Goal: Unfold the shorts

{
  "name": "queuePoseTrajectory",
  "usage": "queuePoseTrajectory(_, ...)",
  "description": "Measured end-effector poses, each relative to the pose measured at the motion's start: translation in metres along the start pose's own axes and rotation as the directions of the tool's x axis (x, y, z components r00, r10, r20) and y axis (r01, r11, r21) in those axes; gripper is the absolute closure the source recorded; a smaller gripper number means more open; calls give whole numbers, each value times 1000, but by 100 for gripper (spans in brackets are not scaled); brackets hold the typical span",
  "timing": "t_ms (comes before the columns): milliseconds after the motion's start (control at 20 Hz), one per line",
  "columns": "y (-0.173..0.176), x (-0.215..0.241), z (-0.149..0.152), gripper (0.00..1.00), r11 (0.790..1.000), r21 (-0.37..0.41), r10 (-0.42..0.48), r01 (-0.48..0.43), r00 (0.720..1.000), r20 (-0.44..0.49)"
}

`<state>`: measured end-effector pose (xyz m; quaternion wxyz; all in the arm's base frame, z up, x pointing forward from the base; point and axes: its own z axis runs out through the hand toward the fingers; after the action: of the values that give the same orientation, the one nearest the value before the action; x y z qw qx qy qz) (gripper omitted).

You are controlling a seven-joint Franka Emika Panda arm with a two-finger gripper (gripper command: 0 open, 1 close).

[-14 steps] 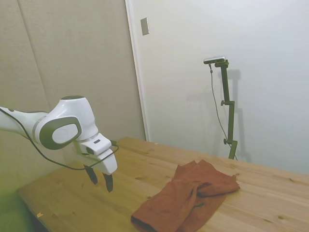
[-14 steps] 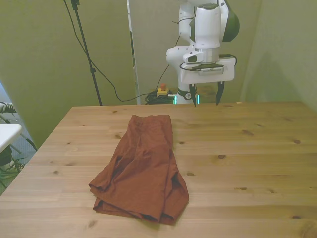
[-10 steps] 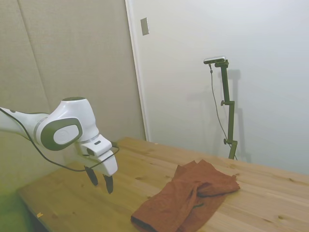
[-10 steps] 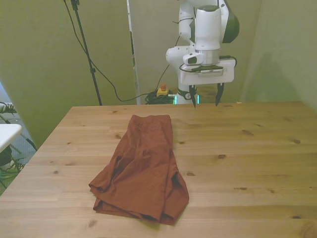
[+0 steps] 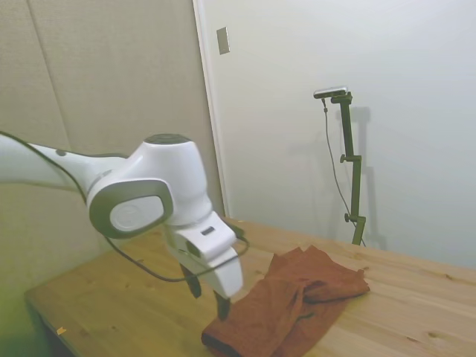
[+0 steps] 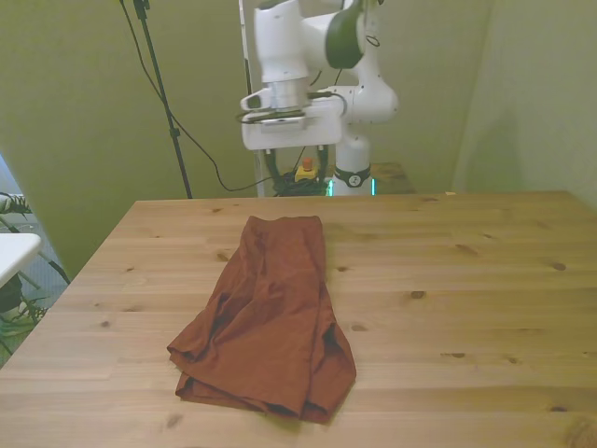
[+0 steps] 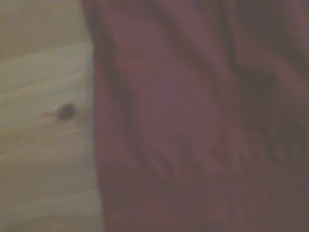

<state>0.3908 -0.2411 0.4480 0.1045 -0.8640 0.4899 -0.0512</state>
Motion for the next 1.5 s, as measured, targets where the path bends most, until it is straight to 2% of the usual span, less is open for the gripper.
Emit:
queuePoseTrajectory(150, 31, 53, 12, 0, 995, 92, 16, -26, 994, 106)
queuePoseTrajectory(300, 47, 85, 33, 0, 990, 137, 3, -35, 973, 230)
queuePoseTrajectory(450, 51, 101, 59, 0, 990, 136, -11, -36, 942, 335)
queuePoseTrajectory(650, 51, 114, 74, 0, 993, 110, -7, -36, 929, 369)
queuePoseTrajectory(700, 49, 115, 75, 100, 993, 109, -9, -34, 929, 369)
queuePoseTrajectory(1000, 39, 111, 80, 100, 992, 128, -62, 13, 922, 383)
queuePoseTrajectory(1500, 40, 110, 83, 100, 992, 126, -60, 10, 918, 392)
